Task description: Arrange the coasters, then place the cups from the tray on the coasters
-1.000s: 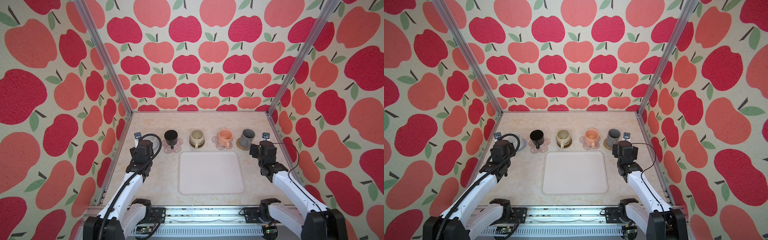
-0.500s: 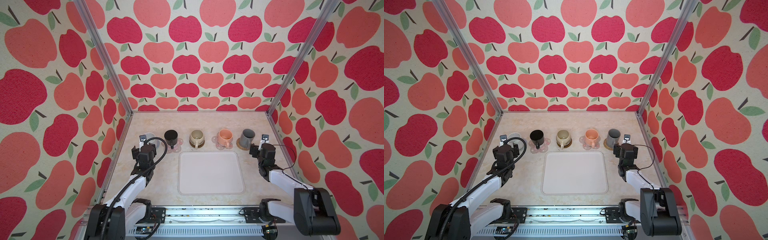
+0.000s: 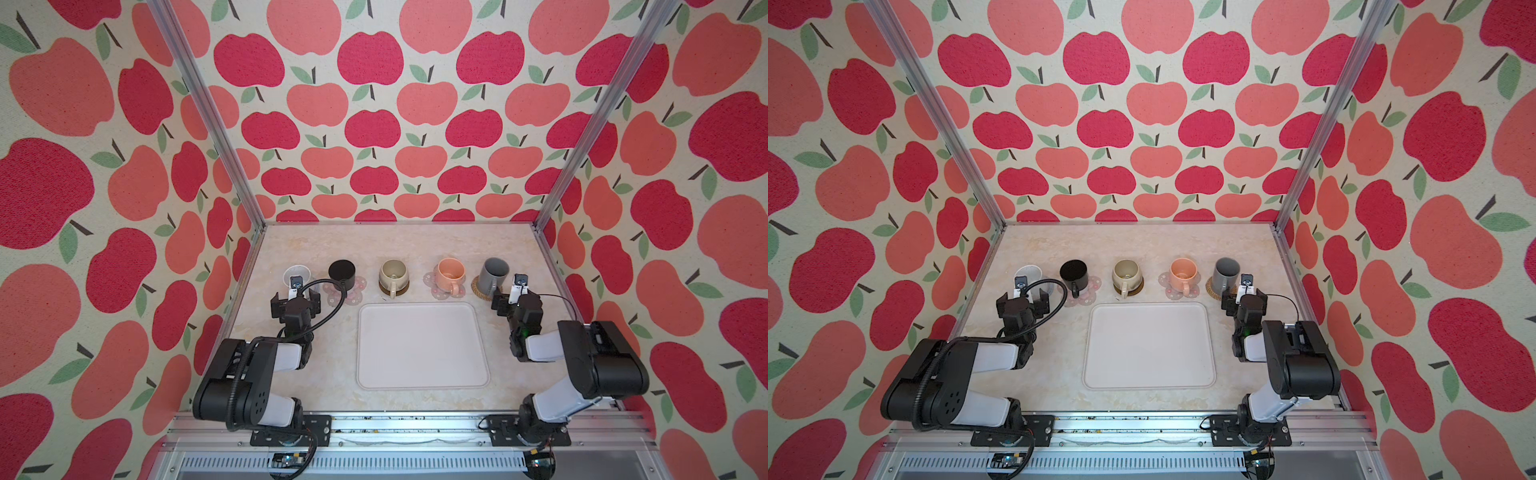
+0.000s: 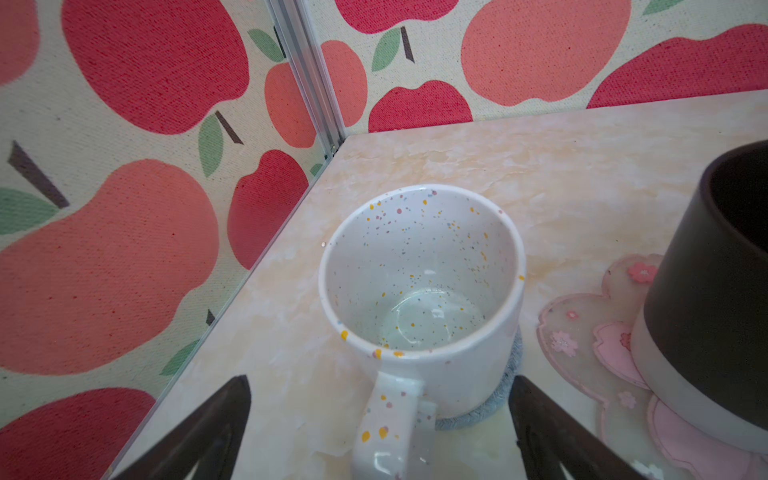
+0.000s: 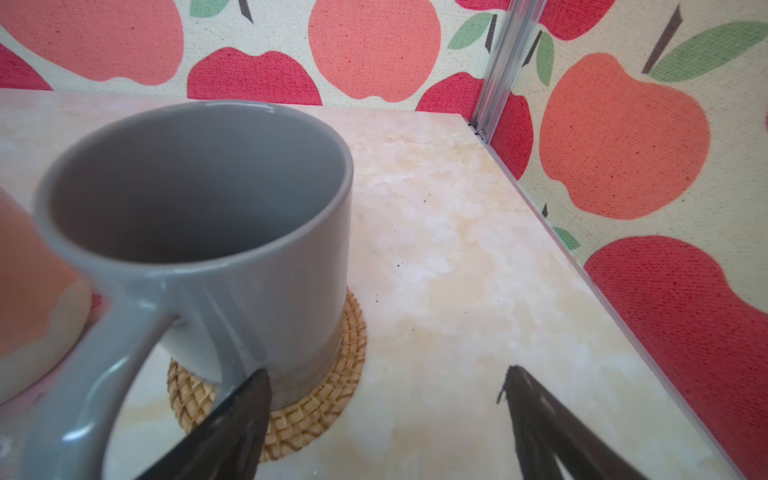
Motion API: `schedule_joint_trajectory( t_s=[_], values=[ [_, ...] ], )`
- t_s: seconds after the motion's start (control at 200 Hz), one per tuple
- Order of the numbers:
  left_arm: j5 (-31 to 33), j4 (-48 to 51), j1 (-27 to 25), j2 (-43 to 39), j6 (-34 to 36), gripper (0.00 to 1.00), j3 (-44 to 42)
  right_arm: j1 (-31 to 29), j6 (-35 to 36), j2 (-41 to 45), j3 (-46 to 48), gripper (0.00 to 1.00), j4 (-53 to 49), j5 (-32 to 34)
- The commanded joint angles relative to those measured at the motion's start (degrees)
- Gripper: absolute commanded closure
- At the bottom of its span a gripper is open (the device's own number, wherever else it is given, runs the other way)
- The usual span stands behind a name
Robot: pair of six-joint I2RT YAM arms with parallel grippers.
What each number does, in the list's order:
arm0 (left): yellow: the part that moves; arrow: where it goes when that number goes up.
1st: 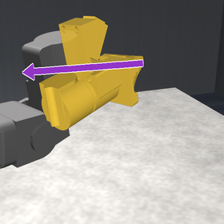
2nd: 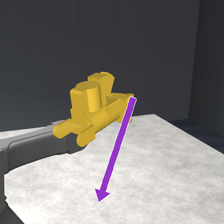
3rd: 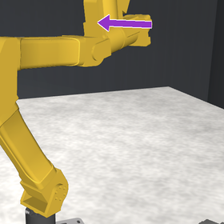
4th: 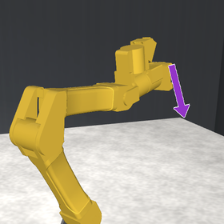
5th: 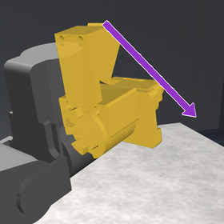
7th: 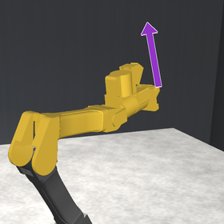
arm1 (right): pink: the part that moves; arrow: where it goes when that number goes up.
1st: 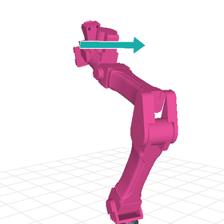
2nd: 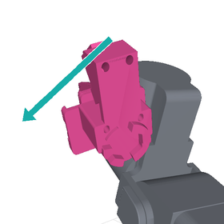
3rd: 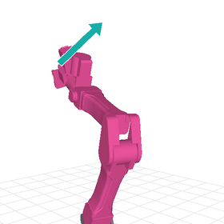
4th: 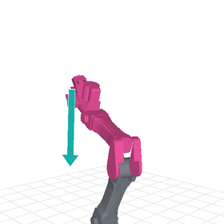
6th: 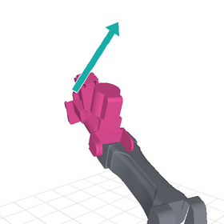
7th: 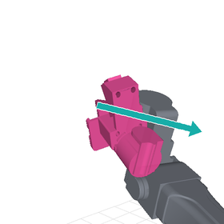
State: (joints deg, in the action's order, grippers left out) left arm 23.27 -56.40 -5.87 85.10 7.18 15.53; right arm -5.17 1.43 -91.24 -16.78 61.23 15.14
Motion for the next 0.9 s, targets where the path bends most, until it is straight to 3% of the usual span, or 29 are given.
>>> schedule_joint_trajectory(
  t_s=[0.0,0.06,0.175,0.265,0.325,0.465,0.895],
  values=[
    [-4.07,-15.23,1.65,6.57,-0.59,0.01,-1.18,0.26,1.22,-0.57,1.40,0.09,7.45,-3.09],
    [-5.25,-14.78,2.39,6.04,-1.53,0.01,-1.71,0.29,2.07,-0.69,1.45,0.09,7.68,-5.68],
    [-17.61,-9.87,8.02,4.52,-6.30,0.01,-1.69,0.32,4.57,-0.04,0.26,0.08,4.32,-13.52],
    [-18.90,-11.26,9.19,8.74,-6.36,0.01,0.32,0.30,3.90,0.05,-1.42,0.07,1.11,-11.17],
    [-20.49,-4.07,9.30,6.47,-6.75,0.01,1.59,0.21,3.33,0.15,-2.41,0.05,-0.97,-9.49],
    [-15.83,0.34,9.25,7.52,-7.67,0.01,6.07,0.57,2.17,0.18,-4.19,0.01,-4.34,-6.51],
    [-16.85,0.41,10.15,7.19,-8.50,0.01,5.83,0.54,2.13,0.10,-4.01,0.01,-3.99,-6.39]
  ],
)
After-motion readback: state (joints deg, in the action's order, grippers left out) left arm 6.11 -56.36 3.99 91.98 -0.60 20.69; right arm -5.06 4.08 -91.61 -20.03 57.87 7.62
